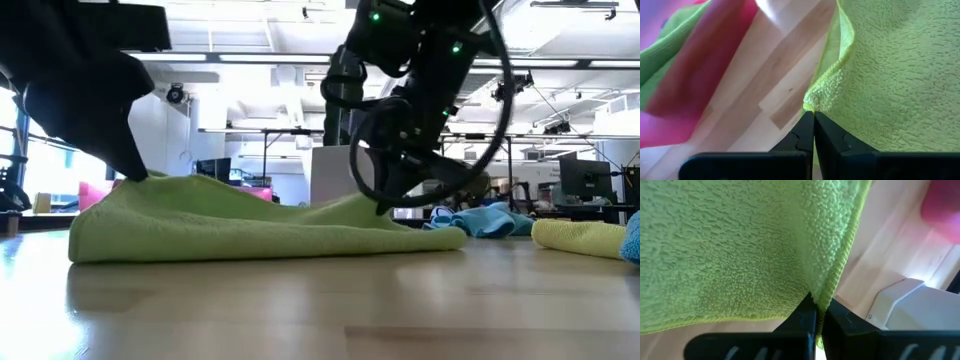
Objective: Fold microfiber towels
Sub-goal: Fold the light green microfiber cloth
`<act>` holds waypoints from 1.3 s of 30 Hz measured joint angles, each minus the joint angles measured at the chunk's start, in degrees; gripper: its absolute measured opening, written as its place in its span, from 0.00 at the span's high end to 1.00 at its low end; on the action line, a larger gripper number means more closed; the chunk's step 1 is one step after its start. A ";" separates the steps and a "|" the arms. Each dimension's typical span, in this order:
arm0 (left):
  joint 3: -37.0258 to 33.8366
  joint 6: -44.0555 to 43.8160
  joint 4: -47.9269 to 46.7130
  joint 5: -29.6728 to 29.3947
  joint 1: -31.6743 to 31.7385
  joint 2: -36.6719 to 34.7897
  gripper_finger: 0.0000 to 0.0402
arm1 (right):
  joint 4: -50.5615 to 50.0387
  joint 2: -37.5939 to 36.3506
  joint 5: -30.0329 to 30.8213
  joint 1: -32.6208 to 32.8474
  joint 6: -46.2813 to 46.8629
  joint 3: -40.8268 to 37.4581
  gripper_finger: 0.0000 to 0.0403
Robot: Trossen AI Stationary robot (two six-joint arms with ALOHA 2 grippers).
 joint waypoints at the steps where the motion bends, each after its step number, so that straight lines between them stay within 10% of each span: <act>1: 0.00 -0.43 -0.57 -0.05 0.00 0.00 1.00 | 0.37 0.00 -0.04 -0.32 0.00 0.00 0.99; 13: 0.00 -0.20 -1.45 3.49 0.76 0.00 0.93 | 1.01 -0.01 -3.82 -1.12 1.07 0.00 0.94; 22: 0.00 7.48 -3.01 5.88 1.76 0.00 0.67 | -0.46 -0.27 12.28 -0.60 11.78 -0.02 0.76; 32: 0.00 22.10 -2.90 1.17 1.00 0.02 0.63 | -10.41 -4.70 -11.37 0.78 33.79 -0.07 0.75; 39: -0.27 25.36 -5.84 3.17 -0.01 -4.24 0.65 | -20.16 -13.79 -14.01 0.71 35.84 -0.07 0.75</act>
